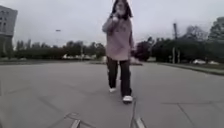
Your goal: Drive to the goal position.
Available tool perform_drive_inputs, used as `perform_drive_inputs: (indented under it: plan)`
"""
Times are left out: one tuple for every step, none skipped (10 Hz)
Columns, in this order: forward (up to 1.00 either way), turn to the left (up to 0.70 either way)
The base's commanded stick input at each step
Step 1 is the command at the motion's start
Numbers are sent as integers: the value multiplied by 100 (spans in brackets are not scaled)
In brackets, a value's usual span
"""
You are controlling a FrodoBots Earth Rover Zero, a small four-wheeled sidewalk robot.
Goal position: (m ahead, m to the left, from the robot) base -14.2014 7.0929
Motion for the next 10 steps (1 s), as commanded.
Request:
perform_drive_inputs:
  plan:
    - [100, -34]
    - [100, -34]
    - [100, -34]
    - [100, -34]
    - [100, -34]
    - [100, -34]
    - [100, -34]
    - [100, -34]
    - [100, -34]
    - [100, -34]
